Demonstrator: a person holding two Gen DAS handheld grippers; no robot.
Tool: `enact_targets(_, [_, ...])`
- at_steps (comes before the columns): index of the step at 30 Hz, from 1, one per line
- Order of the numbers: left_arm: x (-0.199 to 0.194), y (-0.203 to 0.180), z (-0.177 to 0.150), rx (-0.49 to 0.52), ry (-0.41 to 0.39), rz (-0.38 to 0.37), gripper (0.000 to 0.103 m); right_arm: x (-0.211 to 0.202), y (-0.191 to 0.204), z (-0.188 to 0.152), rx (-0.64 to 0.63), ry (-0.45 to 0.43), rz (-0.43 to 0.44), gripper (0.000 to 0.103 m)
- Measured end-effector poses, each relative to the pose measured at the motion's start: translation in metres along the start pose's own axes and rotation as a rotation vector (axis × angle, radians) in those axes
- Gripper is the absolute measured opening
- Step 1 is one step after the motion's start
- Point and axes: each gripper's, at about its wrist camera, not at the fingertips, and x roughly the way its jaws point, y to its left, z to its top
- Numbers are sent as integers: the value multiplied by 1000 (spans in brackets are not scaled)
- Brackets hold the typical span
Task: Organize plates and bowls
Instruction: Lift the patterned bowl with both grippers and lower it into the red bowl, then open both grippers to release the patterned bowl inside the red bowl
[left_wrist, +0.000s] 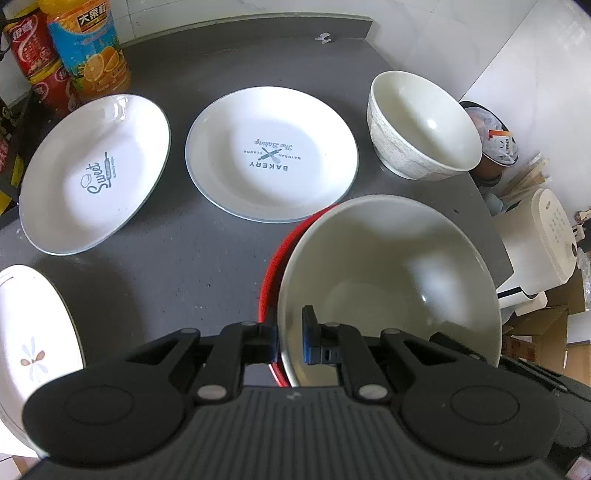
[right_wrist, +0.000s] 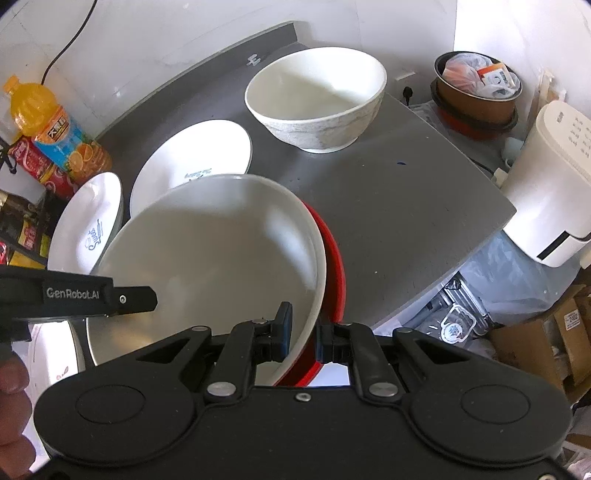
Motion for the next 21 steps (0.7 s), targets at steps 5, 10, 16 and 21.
enact_targets(5, [2, -1, 4, 7, 13, 13, 10, 4, -4, 3, 24, -11, 6, 11])
enact_targets(10, [-4, -11, 5, 40, 21, 59, 13, 8, -3, 7, 12, -17, -8, 13])
enact_targets(16, [-22, -17, 5, 48, -12, 87, 20, 8, -2, 12, -5, -15, 7, 18])
enact_targets(21, [-33, -23, 3, 50, -32, 106, 23, -1, -2, 15, 0, -1, 63, 32])
